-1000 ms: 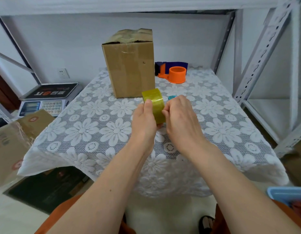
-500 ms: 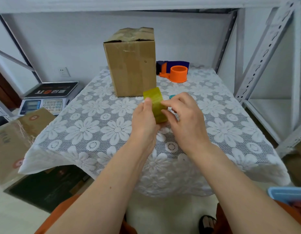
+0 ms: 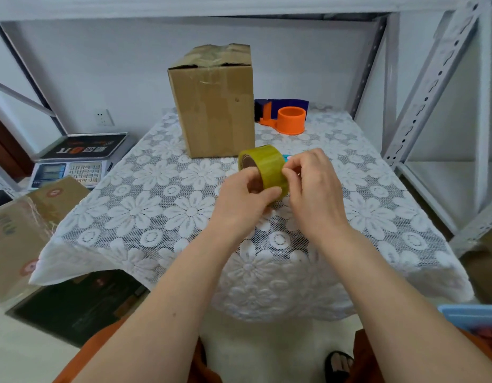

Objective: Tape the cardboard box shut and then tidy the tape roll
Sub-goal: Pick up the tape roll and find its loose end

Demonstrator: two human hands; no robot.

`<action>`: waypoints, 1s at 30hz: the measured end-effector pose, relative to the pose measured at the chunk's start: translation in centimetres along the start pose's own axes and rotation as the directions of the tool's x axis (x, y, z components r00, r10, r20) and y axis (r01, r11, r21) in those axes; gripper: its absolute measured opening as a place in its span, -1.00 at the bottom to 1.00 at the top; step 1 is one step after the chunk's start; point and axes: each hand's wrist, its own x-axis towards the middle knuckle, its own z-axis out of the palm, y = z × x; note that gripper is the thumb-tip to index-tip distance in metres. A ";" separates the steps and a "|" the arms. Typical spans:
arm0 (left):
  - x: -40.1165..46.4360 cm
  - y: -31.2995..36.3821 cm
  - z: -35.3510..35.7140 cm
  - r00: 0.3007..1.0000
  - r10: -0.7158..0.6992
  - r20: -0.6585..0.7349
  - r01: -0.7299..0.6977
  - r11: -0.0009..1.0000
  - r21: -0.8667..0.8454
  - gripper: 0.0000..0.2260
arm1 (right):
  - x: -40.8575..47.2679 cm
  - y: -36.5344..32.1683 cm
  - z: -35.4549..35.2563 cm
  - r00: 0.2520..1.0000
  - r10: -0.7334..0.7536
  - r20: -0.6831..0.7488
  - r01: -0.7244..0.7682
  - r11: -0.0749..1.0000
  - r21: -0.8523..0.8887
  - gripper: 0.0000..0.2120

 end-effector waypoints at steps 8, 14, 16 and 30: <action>0.0 0.0 0.1 0.992 0.006 -0.126 -0.014 0.998 -0.065 -0.87 | 0.0 -0.6 -0.8 0.981 0.071 0.181 -0.084 0.994 0.065 -0.93; 0.1 0.2 0.2 0.993 0.013 -0.117 -0.024 0.996 -0.088 -0.82 | -0.1 -0.4 -0.7 0.998 -0.041 0.050 0.038 0.997 0.061 -0.98; 0.0 0.3 0.2 0.994 0.008 -0.108 -0.019 0.995 -0.098 -0.83 | -0.2 -0.3 -0.4 0.997 -0.068 0.035 0.066 0.996 0.060 -0.96; 0.0 0.0 0.0 0.993 0.053 -0.104 -0.058 0.997 -0.051 -0.74 | 0.2 -0.2 -0.7 0.999 0.051 -0.017 -0.048 0.988 0.146 -0.93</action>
